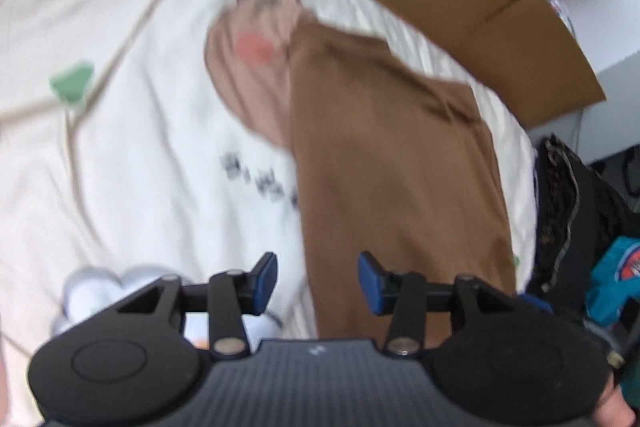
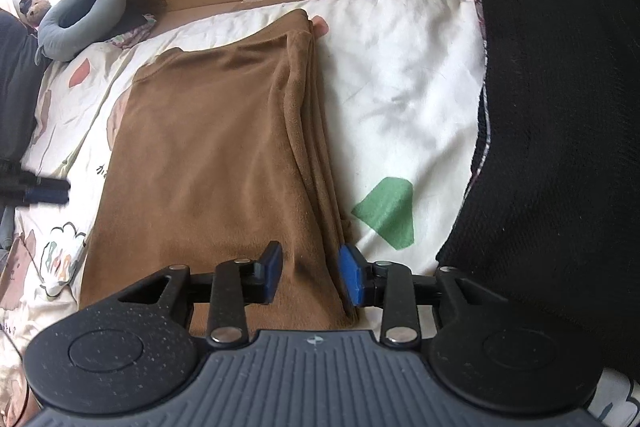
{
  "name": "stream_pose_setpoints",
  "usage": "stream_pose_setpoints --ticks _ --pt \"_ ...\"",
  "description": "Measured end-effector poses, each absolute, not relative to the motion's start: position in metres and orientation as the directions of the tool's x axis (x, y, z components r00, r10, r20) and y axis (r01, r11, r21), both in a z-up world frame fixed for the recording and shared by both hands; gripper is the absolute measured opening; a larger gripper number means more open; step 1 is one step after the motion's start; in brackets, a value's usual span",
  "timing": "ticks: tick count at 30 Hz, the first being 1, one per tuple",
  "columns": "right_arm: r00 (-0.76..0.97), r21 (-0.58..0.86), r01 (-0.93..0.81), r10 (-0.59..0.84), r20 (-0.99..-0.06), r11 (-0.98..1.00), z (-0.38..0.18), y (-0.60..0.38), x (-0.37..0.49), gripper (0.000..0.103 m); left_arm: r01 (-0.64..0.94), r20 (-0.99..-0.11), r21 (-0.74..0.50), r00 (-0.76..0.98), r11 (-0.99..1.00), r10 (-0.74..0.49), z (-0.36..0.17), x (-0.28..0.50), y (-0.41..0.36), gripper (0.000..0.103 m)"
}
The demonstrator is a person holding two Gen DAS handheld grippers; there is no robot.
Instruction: Fold clothes
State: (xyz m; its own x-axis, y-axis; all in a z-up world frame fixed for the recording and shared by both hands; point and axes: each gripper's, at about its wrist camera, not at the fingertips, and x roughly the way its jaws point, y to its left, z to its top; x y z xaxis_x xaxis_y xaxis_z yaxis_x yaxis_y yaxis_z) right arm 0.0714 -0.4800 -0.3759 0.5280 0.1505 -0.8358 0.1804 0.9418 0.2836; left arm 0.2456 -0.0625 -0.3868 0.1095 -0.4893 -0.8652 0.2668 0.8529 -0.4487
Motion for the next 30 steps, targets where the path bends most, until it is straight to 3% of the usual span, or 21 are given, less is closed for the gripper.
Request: stream_pose_setpoints --ticks 10,16,25,30 --pt "0.507 0.297 0.193 0.164 -0.846 0.935 -0.393 -0.485 0.077 0.039 0.224 -0.857 -0.505 -0.01 0.834 -0.516 -0.42 0.208 -0.068 0.044" --pt "0.478 0.269 0.155 0.166 -0.863 0.951 -0.398 -0.485 0.075 0.037 0.228 -0.866 -0.499 -0.088 0.836 -0.493 -0.435 0.193 -0.07 0.027" --pt "0.478 0.267 0.149 0.167 -0.862 0.952 -0.401 -0.487 0.073 0.037 0.307 -0.884 -0.468 -0.173 0.829 -0.435 -0.439 0.173 -0.075 0.027" --pt "0.49 0.272 0.148 0.169 -0.855 0.951 -0.396 -0.487 0.071 0.038 0.306 -0.875 -0.479 -0.101 0.822 -0.473 -0.423 0.18 -0.067 0.027"
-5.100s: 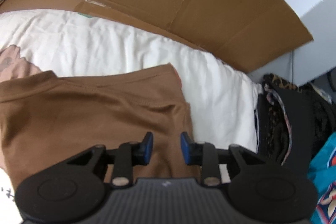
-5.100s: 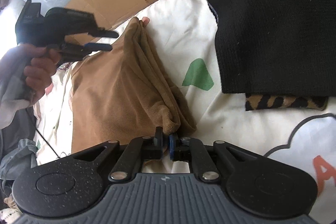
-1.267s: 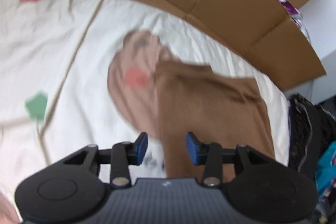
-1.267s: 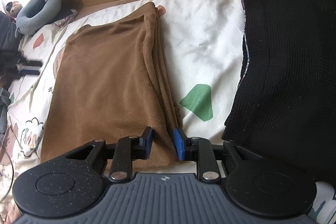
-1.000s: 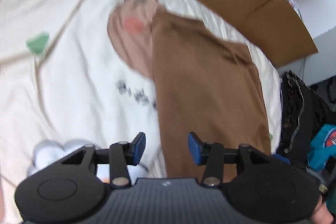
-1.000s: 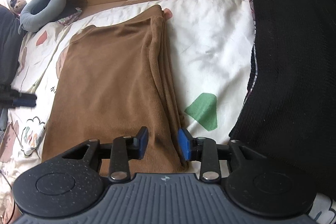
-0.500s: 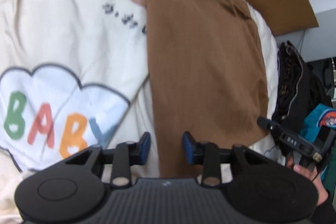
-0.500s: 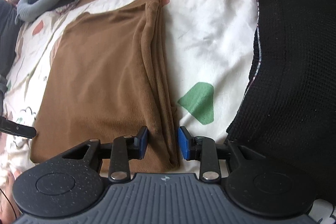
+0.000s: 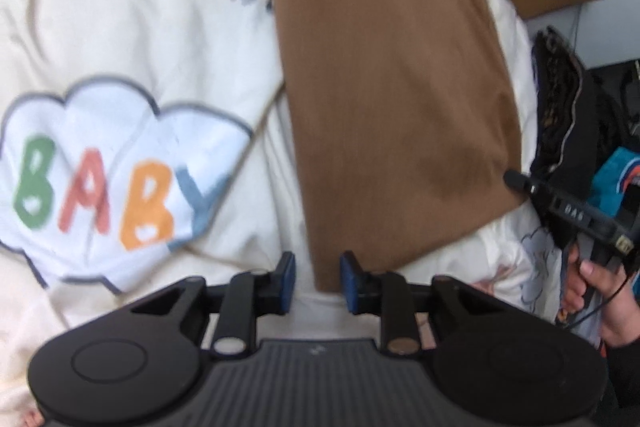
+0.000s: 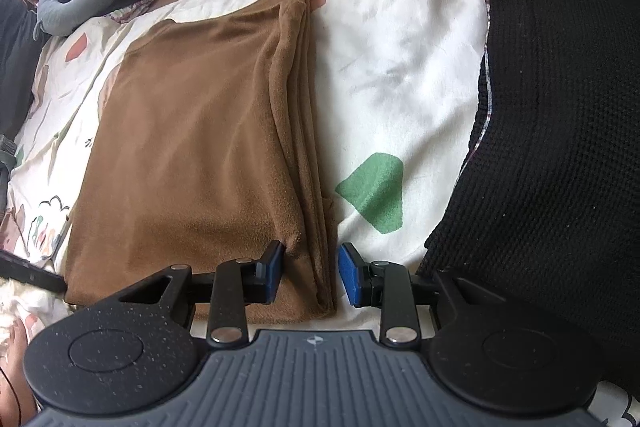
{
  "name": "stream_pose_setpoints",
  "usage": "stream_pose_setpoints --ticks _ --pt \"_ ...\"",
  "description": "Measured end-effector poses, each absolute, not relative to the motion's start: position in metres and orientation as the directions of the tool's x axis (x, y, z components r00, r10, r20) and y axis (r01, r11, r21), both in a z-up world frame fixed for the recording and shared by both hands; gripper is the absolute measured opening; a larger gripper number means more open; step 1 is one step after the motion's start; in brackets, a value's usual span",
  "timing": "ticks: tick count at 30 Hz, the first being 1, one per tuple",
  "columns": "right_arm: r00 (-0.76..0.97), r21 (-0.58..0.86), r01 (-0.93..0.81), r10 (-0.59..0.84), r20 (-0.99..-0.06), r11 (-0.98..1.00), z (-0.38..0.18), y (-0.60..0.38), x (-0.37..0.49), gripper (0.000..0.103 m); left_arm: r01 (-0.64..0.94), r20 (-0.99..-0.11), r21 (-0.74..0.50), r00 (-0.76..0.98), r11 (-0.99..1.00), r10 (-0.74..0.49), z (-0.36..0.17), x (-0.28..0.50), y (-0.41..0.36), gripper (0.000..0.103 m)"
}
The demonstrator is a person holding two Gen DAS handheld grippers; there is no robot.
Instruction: Fold clothes
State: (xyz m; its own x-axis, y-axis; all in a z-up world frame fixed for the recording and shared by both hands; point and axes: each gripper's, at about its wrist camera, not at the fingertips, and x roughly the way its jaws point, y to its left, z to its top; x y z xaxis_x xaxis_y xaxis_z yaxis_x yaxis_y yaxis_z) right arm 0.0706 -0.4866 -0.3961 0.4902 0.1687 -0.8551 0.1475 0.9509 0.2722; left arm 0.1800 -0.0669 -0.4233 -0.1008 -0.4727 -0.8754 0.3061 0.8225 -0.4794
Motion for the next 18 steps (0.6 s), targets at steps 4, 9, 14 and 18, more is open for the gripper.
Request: stream_pose_setpoints --ticks 4,9,14,18 --pt "0.494 0.275 0.154 0.167 -0.853 0.949 -0.398 -0.487 0.072 0.038 0.28 -0.857 -0.511 -0.087 0.813 -0.509 -0.428 0.185 -0.067 0.028" --pt "0.498 0.272 0.142 0.169 -0.851 0.952 -0.399 -0.484 0.077 0.038 0.263 -0.835 -0.546 -0.1 0.795 -0.541 -0.442 0.18 -0.063 0.028" --pt "0.479 0.297 0.158 0.19 -0.857 0.942 -0.406 -0.488 0.081 0.04 0.217 -0.801 -0.598 -0.122 0.772 -0.586 -0.449 0.169 -0.059 0.027" --pt "0.462 0.347 0.199 0.224 -0.858 0.917 -0.409 -0.497 0.082 0.04 0.188 -0.788 -0.615 -0.128 0.765 -0.602 -0.452 0.168 -0.055 0.022"
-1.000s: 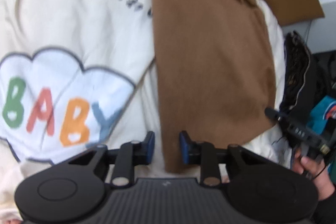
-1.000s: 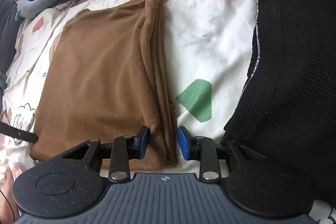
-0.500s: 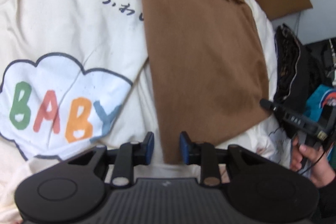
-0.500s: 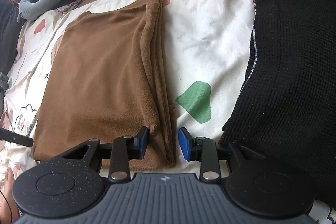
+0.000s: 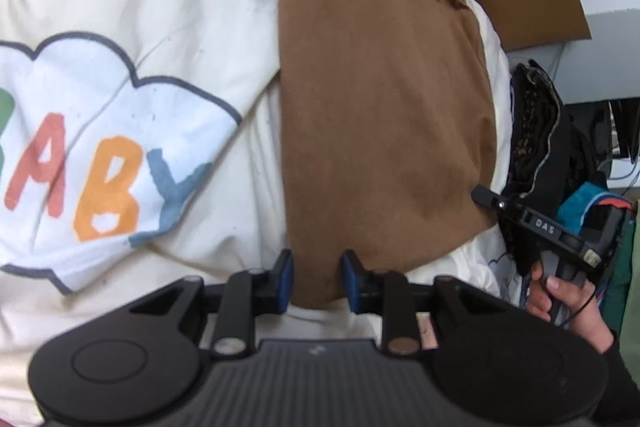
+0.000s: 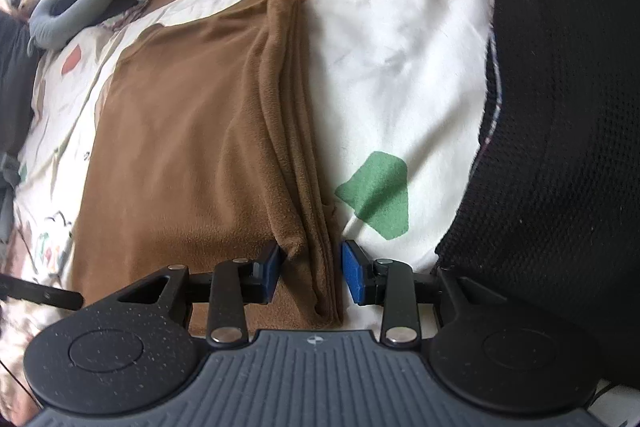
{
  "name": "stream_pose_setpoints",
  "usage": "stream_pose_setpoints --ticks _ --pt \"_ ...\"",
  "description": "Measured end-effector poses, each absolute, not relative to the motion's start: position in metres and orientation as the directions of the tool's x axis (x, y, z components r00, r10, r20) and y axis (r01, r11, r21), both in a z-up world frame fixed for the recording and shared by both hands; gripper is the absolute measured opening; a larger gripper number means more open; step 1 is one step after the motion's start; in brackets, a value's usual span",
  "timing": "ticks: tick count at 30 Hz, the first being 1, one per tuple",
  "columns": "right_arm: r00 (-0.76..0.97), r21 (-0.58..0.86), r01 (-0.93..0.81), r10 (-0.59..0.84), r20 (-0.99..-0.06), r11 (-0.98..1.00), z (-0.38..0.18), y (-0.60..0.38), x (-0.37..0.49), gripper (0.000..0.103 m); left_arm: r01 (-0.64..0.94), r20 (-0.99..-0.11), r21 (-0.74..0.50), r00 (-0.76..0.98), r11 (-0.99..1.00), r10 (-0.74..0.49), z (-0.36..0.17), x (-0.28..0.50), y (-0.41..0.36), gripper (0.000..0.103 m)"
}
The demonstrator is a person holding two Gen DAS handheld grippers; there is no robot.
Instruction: Fold clothes
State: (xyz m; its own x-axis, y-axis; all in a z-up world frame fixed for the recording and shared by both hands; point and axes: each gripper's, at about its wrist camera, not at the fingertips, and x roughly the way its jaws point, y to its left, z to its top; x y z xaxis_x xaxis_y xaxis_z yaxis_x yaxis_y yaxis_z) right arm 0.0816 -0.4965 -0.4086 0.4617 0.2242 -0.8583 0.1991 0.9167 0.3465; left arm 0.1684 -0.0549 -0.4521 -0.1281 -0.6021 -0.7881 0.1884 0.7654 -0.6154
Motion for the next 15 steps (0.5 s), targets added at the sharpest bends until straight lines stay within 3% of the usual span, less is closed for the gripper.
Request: stream_pose_setpoints --ticks 3,4,8,15 --pt "0.453 0.347 0.201 0.227 -0.862 0.916 -0.408 -0.496 0.082 0.038 0.166 -0.779 -0.627 -0.134 0.761 -0.613 -0.451 0.171 -0.05 0.011" --pt "0.449 0.341 0.195 0.225 -0.864 0.919 -0.407 -0.494 0.082 0.029 0.159 -0.774 -0.633 -0.136 0.758 -0.618 -0.449 0.172 -0.05 0.01" --pt "0.44 0.306 0.169 0.206 -0.874 0.937 -0.398 -0.485 0.082 0.018 0.175 -0.765 -0.644 -0.14 0.745 -0.629 -0.434 0.177 -0.047 0.007" --pt "0.452 0.298 0.173 0.193 -0.871 0.939 -0.378 -0.48 0.08 0.014 0.164 -0.763 -0.646 -0.137 0.746 -0.631 -0.418 0.182 -0.036 0.006"
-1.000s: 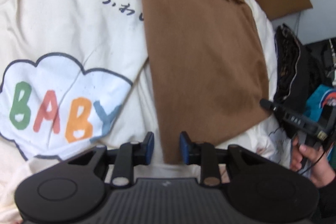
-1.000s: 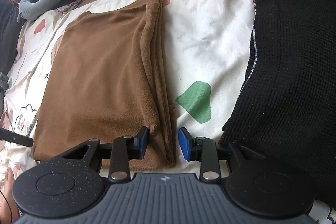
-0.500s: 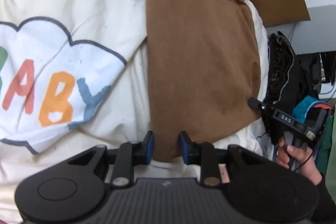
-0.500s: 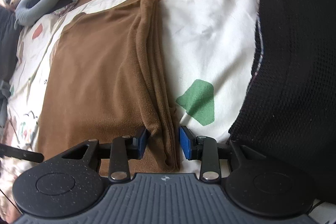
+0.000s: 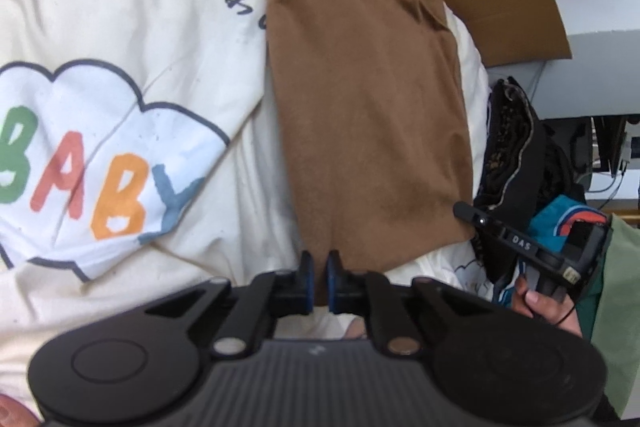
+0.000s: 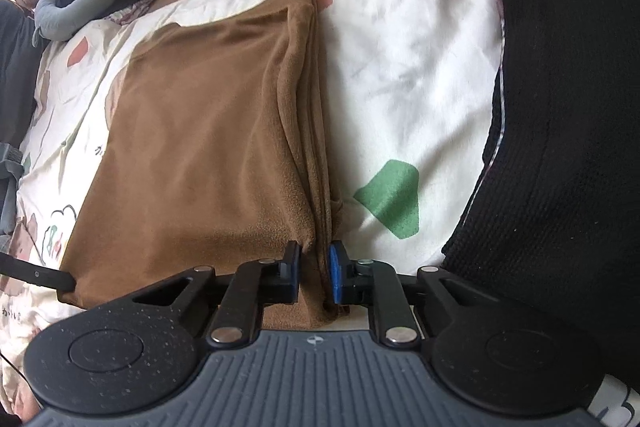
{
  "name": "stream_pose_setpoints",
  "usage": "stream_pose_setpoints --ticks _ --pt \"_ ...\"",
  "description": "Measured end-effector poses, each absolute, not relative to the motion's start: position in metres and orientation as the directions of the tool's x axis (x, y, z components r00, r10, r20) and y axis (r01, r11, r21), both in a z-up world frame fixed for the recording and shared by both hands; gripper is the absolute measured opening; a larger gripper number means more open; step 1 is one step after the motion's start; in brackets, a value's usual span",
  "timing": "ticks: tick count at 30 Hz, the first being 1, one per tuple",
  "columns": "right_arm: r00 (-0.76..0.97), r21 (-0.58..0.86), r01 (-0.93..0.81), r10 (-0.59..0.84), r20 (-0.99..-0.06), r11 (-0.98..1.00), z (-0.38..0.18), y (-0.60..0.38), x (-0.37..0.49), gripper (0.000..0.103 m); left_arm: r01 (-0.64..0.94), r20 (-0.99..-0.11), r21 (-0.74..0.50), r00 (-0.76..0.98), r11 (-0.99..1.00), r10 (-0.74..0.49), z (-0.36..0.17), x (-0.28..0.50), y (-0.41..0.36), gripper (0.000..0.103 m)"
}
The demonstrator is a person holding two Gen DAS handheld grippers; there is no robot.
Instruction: Fold clothes
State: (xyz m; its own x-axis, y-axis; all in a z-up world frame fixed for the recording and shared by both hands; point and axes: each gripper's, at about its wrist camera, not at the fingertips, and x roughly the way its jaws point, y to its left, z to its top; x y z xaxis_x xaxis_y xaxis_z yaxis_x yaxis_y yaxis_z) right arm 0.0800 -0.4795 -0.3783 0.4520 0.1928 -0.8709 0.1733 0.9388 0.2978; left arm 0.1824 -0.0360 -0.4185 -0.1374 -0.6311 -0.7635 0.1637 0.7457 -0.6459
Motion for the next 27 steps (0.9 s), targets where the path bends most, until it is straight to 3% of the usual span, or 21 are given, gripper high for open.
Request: stream_pose_setpoints --ticks 15,19,22,27 --pt "0.394 0.402 0.195 0.304 -0.867 0.894 -0.388 -0.453 0.065 0.014 0.183 -0.822 -0.57 -0.123 0.801 -0.556 -0.414 0.202 -0.008 0.006" --pt "0.4 0.4 0.21 0.295 -0.868 0.892 -0.396 -0.453 0.065 0.026 0.217 -0.814 -0.581 -0.135 0.784 -0.566 -0.429 0.201 -0.011 0.008" --pt "0.42 0.421 0.214 0.306 -0.854 0.882 -0.401 -0.457 0.067 0.04 0.245 -0.822 -0.568 -0.112 0.786 -0.558 -0.435 0.202 -0.012 0.019" --pt "0.439 0.475 0.227 0.346 -0.829 0.85 -0.411 -0.468 0.075 0.043 0.199 -0.784 -0.62 -0.102 0.759 -0.613 -0.444 0.213 -0.004 0.027"
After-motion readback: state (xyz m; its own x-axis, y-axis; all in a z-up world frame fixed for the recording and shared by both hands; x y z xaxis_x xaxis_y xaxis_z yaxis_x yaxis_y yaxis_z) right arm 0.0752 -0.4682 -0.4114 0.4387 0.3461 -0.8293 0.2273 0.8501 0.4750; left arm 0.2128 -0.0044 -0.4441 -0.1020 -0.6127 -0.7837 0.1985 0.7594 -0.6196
